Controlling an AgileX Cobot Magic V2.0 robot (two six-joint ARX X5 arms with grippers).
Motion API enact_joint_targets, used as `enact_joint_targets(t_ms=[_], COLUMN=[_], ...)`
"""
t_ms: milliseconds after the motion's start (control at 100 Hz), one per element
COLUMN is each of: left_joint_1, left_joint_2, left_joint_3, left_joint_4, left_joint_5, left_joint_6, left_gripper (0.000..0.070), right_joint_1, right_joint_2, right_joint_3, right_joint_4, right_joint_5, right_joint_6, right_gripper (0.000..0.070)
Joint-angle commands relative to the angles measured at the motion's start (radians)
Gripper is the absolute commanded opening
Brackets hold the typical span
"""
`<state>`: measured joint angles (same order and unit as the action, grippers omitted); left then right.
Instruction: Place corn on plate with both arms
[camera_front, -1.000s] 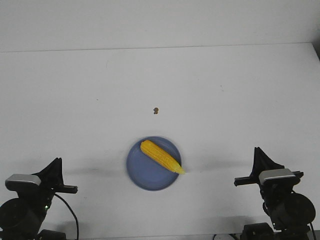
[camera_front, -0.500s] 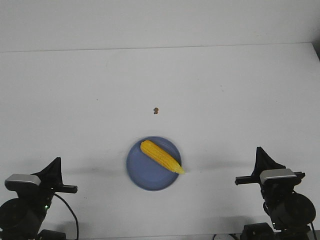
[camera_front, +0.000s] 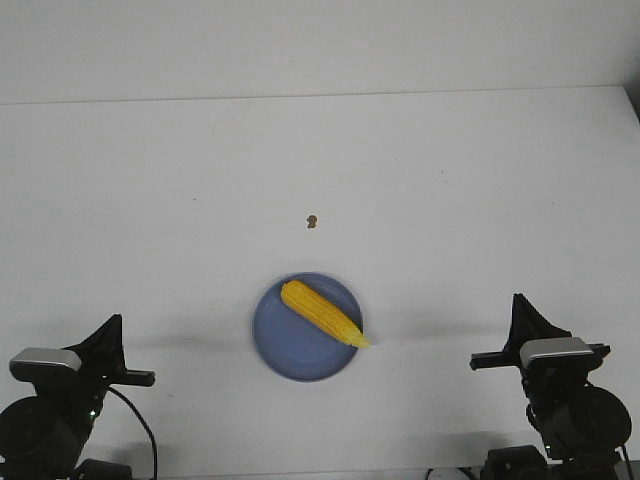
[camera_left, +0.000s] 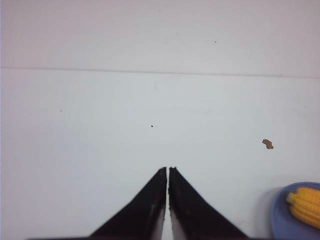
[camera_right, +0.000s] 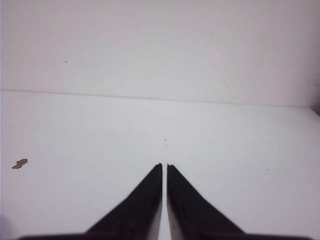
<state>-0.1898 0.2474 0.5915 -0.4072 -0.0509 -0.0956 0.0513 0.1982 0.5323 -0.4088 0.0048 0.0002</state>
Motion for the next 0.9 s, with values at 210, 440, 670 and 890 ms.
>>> enact_joint_targets(t_ms=[210,440,670,890], left_joint_1=[0.002,0.047,0.100,0.099], left_joint_2=[-0.007,-0.105,-0.241,-0.244], left_joint_3=[0.002,-0.124,-0.296,-0.388], left_joint_4=[0.042,0.183,0.254,0.314], left_joint_5=[-0.006,-0.005,-0.005,-0.003], left_joint_6=[0.034,0.030,0.031,0.031], left_gripper=[0.0015,0.0015,0.0015,0.0015], right_joint_1=[0.001,0.001,0.001,0.001], right_joint_2=[0.003,0.003,0.003,0.003], right_joint_3=[0.006,0.006,0.006,0.006], right_joint_4=[0.012,0.012,0.012,0.012], right_joint_5=[0.003,0.003,0.003,0.003], right_joint_6=[0.007,0.007,0.007,0.007], right_gripper=[0.0019,0.0019,0.0019,0.0019])
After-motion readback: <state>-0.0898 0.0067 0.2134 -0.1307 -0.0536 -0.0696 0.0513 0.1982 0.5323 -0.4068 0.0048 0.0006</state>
